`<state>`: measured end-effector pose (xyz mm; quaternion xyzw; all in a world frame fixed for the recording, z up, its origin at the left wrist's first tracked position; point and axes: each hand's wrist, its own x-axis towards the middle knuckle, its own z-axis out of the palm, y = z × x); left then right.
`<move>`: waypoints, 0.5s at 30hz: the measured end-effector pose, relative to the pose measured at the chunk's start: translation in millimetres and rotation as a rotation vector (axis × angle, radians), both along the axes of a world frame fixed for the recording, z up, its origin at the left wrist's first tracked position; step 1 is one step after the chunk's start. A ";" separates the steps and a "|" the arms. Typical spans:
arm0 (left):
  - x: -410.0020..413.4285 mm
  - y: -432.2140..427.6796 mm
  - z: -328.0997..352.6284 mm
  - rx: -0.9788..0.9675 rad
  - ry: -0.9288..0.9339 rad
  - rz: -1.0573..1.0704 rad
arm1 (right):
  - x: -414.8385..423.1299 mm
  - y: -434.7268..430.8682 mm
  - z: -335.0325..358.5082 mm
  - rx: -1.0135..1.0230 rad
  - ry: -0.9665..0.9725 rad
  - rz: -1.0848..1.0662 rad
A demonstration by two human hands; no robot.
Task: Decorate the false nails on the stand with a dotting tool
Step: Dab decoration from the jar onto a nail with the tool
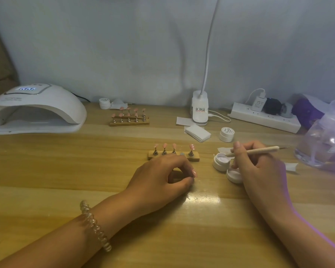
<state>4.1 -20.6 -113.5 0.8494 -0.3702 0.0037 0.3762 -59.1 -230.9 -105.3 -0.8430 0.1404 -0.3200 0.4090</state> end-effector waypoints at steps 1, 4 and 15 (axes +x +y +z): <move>-0.1 0.1 0.1 0.000 0.001 0.001 | -0.3 0.2 0.4 0.001 -0.013 -0.008; -0.2 -0.2 0.7 0.004 0.009 -0.002 | -0.2 1.3 1.2 0.011 -0.054 -0.022; 1.8 -0.3 1.4 -0.011 0.036 -0.032 | -16.3 31.7 18.3 0.466 -0.292 0.187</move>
